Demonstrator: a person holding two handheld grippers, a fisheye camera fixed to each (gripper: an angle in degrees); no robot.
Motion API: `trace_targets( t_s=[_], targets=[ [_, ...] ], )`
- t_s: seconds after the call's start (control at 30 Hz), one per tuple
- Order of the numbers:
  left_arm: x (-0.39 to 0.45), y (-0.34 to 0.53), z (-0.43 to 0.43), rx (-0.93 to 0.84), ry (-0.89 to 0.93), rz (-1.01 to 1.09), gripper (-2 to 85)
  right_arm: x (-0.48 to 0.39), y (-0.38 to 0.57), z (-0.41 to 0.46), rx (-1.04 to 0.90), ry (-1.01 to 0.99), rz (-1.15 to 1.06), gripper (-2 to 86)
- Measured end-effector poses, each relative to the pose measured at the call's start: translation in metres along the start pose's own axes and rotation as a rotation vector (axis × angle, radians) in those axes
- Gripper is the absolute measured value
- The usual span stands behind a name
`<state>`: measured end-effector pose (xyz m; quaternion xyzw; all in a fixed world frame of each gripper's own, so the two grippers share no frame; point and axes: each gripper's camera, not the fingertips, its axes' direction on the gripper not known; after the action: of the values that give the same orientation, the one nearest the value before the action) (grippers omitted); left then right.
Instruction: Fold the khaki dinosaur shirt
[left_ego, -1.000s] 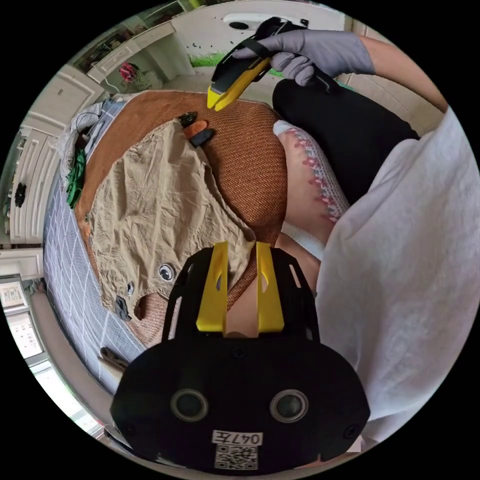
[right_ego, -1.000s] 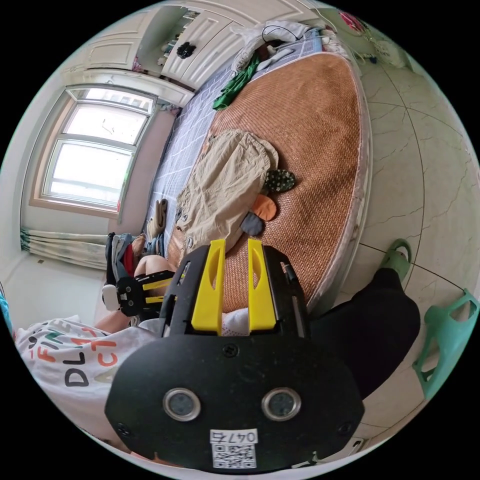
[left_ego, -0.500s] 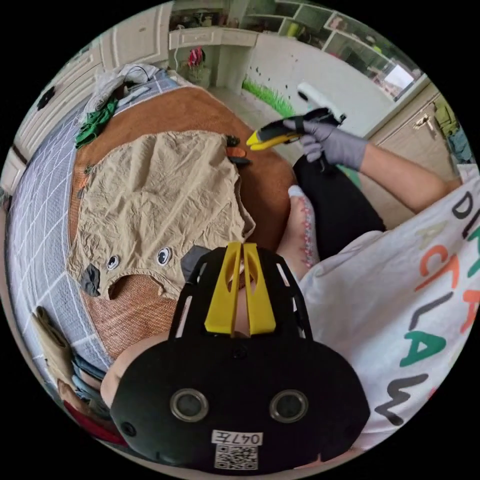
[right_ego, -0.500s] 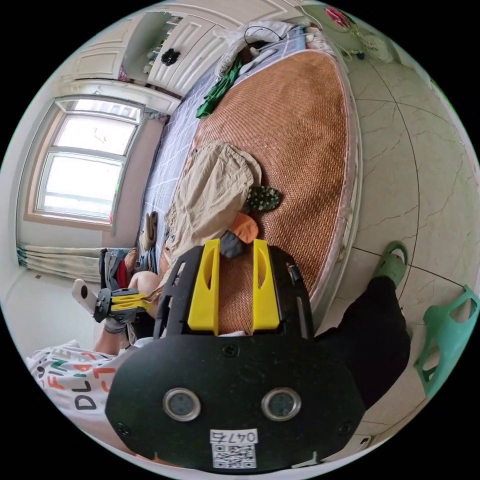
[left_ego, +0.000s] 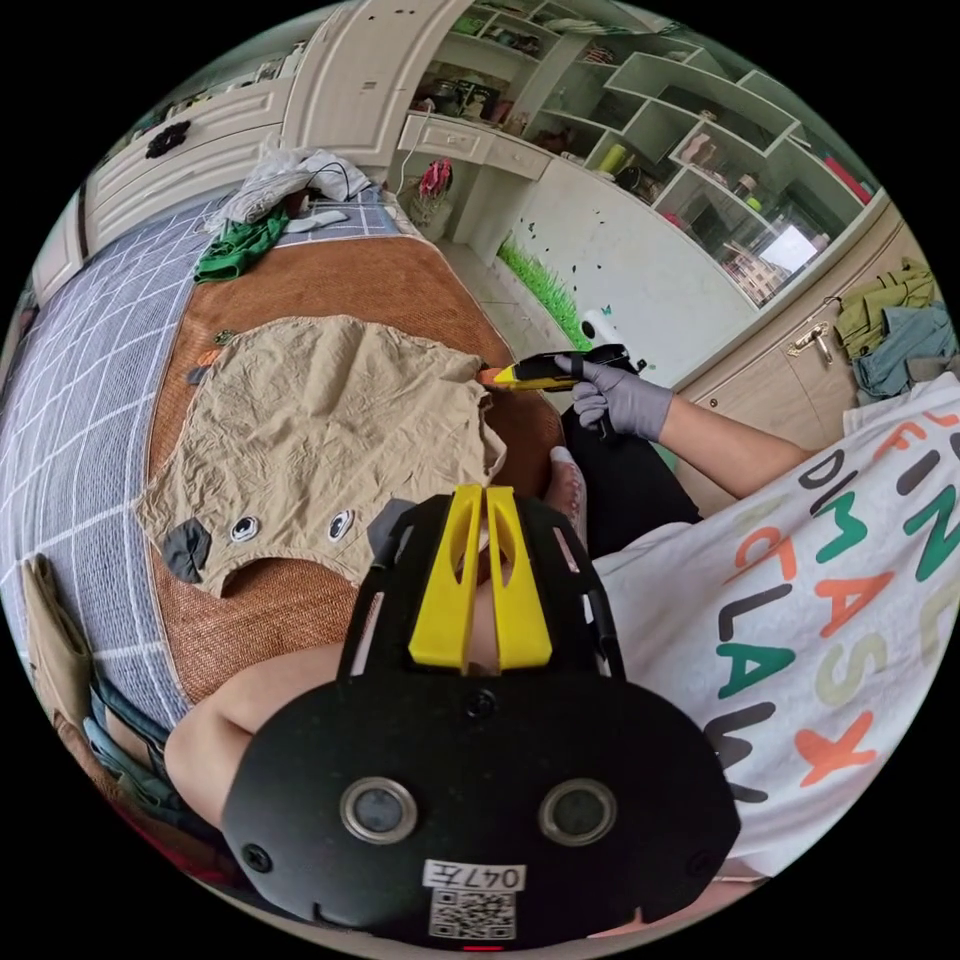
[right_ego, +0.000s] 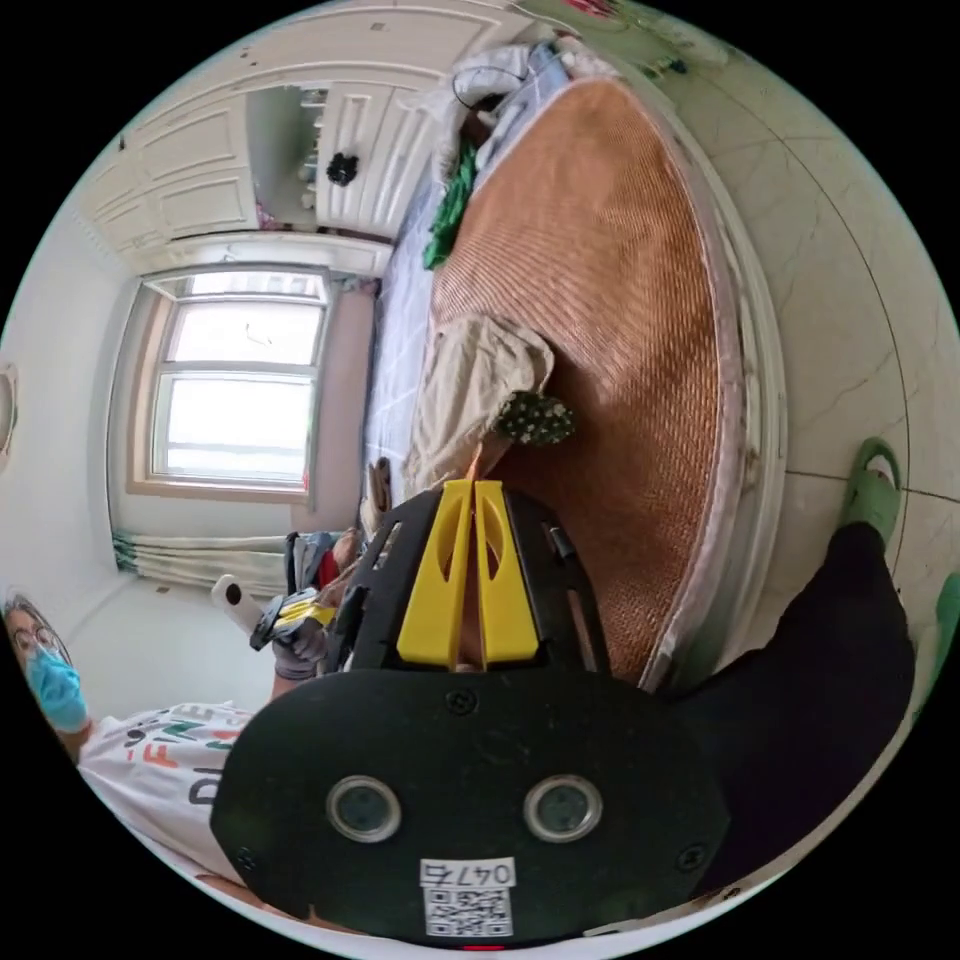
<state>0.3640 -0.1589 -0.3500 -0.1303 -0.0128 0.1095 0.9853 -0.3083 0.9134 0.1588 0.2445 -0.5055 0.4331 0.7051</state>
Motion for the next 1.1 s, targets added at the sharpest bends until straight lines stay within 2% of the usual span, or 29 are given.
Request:
trace_targets(
  t_s=[0.07,0.1,0.13,0.17,0.27,0.5,0.73,0.87,1.1],
  targets=[
    [-0.002,0.002,0.01,-0.032,0.019,0.032,-0.7,-0.04,0.003,-0.023,0.066,-0.022,-0.164,-1.1],
    [-0.002,0.003,0.018,-0.061,0.048,0.06,-0.7,-0.047,0.002,-0.024,0.041,0.036,-0.187,-1.1],
    [-0.001,0.004,0.022,-0.078,0.06,0.072,-0.7,-0.052,-0.003,-0.023,-0.04,0.182,-0.198,-1.2],
    [-0.001,0.004,0.033,-0.109,0.084,0.092,-0.7,-0.049,-0.005,-0.029,-0.086,0.193,-0.166,-1.2],
    [0.002,0.002,0.056,-0.149,0.16,0.116,-0.8,-0.05,0.004,-0.064,0.013,-0.092,-0.163,-1.2],
    [-0.045,-0.002,0.105,-0.094,0.358,0.02,-0.8,-0.066,0.0,-0.056,0.057,-0.115,-0.11,-1.2],
    [-0.151,-0.002,0.135,-0.061,0.331,-0.125,-0.9,-0.095,-0.082,0.052,0.005,-0.133,-0.078,-1.2],
    [-0.232,-0.007,0.176,-0.151,0.305,-0.232,-1.0,-0.102,-0.136,0.134,-0.066,-0.095,-0.043,-1.2],
    [-0.341,-0.012,0.265,-0.255,0.37,-0.38,-0.9,-0.095,-0.193,0.228,-0.099,0.029,0.04,-1.1]
  ],
)
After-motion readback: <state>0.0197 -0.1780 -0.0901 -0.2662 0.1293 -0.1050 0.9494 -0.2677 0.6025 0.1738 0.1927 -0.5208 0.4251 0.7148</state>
